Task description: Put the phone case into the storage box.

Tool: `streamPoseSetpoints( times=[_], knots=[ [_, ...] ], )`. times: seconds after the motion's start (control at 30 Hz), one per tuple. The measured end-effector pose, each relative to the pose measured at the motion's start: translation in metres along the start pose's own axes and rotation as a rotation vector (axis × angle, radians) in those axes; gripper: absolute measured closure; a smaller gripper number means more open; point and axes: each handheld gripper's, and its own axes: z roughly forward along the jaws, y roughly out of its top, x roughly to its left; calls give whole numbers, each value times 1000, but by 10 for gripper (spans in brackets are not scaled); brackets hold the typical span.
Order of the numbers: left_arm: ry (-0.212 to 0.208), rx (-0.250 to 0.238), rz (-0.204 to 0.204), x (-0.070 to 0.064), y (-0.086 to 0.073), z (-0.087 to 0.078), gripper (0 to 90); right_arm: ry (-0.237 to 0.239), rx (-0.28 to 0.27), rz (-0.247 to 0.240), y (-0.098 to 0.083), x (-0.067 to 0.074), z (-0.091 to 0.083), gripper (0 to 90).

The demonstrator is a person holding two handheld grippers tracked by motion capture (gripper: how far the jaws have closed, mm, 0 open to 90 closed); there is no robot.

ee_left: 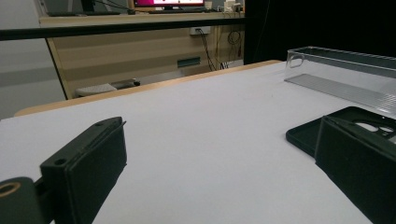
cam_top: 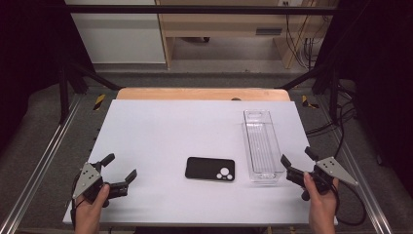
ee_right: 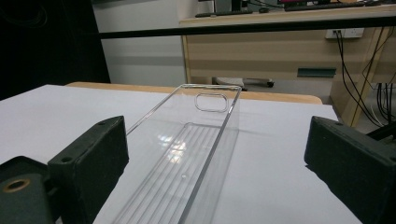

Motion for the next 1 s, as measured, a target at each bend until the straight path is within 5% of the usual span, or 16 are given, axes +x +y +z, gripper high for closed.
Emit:
streamPoseSetpoints(
  times=[0.53, 0.57, 0.67, 1.0],
  knots=[
    [29, -39, 13, -2, 6, -7, 23, -67, 12, 22, 3, 3, 0, 35],
    [26, -38, 9, -1, 5, -6, 23, -121, 3, 18, 6, 6, 0, 60],
    [22, -42, 3, -1, 6, -6, 23, -166, -27, 14, 12, 10, -1, 67],
    [14, -35, 9, -2, 8, -4, 22, -202, -137, 62, 35, 45, -8, 100]
  ],
)
